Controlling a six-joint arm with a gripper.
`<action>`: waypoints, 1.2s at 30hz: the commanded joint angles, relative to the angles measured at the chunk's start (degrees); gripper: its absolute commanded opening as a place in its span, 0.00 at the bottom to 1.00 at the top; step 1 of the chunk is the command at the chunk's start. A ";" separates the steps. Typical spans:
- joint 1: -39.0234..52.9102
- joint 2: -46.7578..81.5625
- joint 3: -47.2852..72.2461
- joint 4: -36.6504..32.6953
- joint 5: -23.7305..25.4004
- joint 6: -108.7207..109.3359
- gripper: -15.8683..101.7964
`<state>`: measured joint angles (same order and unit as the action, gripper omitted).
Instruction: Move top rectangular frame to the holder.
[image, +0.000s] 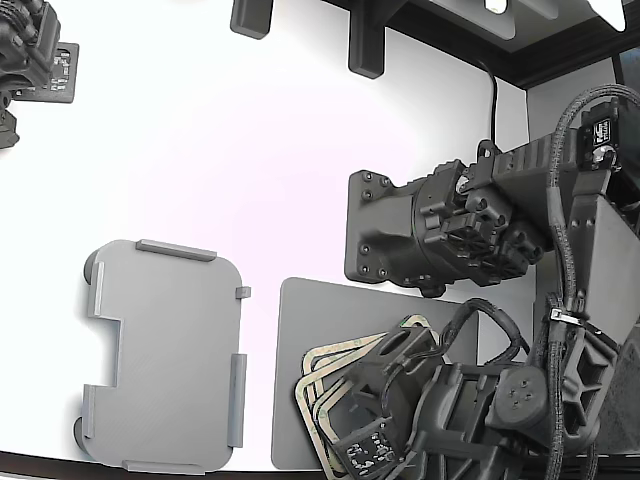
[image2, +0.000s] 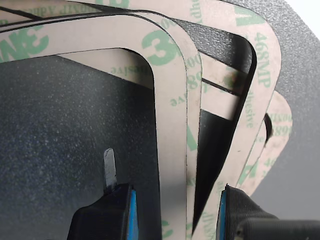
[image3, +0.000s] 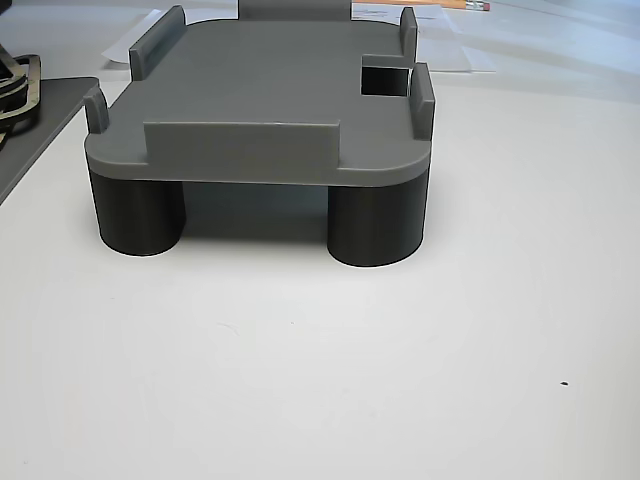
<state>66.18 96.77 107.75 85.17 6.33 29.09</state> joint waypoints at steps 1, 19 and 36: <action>-1.32 0.44 -2.20 0.00 0.00 -0.70 0.69; -1.67 -3.25 -5.19 1.58 -0.35 -2.20 0.62; -2.99 -3.34 -4.75 1.58 -1.14 -3.08 0.53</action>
<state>64.42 92.46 104.06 86.66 5.27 26.10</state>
